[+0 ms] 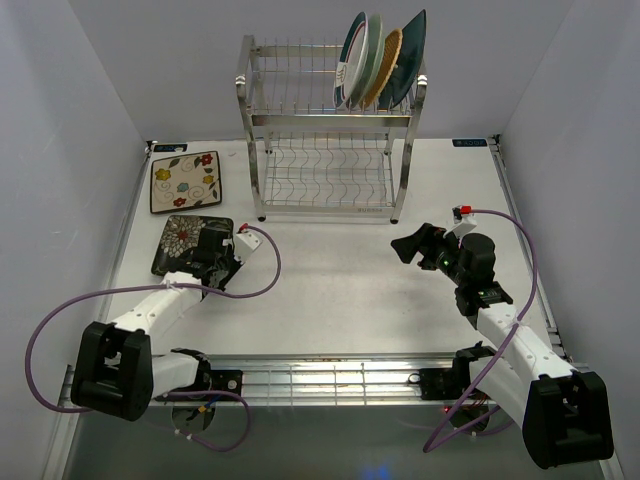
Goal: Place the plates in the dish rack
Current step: Pick up the plate at the center of the board.
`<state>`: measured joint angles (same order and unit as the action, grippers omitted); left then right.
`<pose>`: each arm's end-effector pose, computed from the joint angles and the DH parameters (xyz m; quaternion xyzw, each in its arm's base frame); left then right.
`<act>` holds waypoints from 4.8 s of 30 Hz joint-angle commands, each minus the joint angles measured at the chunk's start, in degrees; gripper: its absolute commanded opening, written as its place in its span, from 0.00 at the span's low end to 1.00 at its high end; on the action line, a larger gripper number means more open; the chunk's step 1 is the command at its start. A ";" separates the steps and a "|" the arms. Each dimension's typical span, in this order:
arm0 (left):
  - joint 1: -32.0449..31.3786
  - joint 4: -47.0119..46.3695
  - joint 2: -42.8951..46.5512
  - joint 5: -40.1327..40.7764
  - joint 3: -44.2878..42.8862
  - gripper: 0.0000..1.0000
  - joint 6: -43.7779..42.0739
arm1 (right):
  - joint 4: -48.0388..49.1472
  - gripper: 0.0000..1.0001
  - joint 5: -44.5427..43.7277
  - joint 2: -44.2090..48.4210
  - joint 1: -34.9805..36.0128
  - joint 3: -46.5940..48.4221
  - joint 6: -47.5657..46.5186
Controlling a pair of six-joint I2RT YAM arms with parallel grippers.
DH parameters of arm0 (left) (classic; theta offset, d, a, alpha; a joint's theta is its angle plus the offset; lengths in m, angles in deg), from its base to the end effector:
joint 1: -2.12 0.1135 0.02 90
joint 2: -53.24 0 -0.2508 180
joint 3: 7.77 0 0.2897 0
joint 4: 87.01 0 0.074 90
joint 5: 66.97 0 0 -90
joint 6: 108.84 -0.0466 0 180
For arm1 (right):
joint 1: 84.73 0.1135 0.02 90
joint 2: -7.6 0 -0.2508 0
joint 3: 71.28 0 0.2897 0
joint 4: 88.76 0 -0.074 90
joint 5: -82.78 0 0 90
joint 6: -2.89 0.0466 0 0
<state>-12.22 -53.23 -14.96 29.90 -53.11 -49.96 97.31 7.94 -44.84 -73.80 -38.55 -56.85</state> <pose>0.2532 -0.0590 0.1334 0.3536 0.8886 0.0986 0.2751 0.2485 0.0604 0.1866 0.0504 0.7818 0.3126 0.5371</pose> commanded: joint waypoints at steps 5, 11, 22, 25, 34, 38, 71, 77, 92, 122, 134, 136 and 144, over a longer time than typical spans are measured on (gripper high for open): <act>0.46 -1.26 -1.32 -0.11 -0.19 0.19 -0.09 | 2.37 0.93 0.31 0.50 -0.13 1.20 0.06; 0.46 -0.47 -0.97 0.33 -1.15 0.08 -0.26 | 2.55 0.93 0.40 0.42 -0.22 1.28 0.24; 0.55 2.87 2.90 -1.25 -4.76 0.00 0.44 | 2.72 0.93 0.57 0.24 -0.13 1.29 0.32; 0.55 2.87 3.17 -1.07 -4.85 0.00 0.62 | 2.72 0.93 0.57 0.24 -0.13 1.29 0.24; 0.55 8.58 6.68 -6.79 -6.34 0.00 1.23 | 2.90 0.93 0.57 0.06 -0.22 1.11 0.32; 0.55 11.13 8.44 -10.47 -7.22 0.00 1.41 | 3.07 0.93 0.84 0.06 -0.22 1.20 0.50; 0.55 18.87 12.76 -22.08 -6.96 0.00 -1.06 | 3.34 0.93 1.19 -0.82 -0.13 1.46 0.59; 0.55 17.03 10.02 -19.62 -5.20 0.02 -0.88 | 3.34 0.93 1.19 -0.99 -0.13 1.46 0.50; 0.64 14.39 10.90 -16.45 -3.53 0.28 -0.79 | 3.34 0.93 1.10 -0.90 -0.13 1.38 0.59; 0.55 12.89 18.80 -17.25 -2.12 0.90 -0.96 | 3.60 0.90 2.07 -0.20 -0.13 1.20 0.59; 0.46 12.72 27.95 -16.11 2.53 0.98 -4.13 | 3.25 0.90 2.42 -0.20 -0.13 1.64 0.85; 0.55 12.46 28.30 -16.19 3.67 0.98 -5.09 | 3.16 0.90 2.07 -0.90 -0.13 1.99 1.55; 0.46 10.26 28.83 -13.29 8.25 0.98 -7.56 | 3.07 0.90 3.74 -4.24 -0.13 3.31 1.73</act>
<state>-11.57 -40.88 12.84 15.24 -45.59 -55.90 97.88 9.95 -48.34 -73.80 -38.00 -55.08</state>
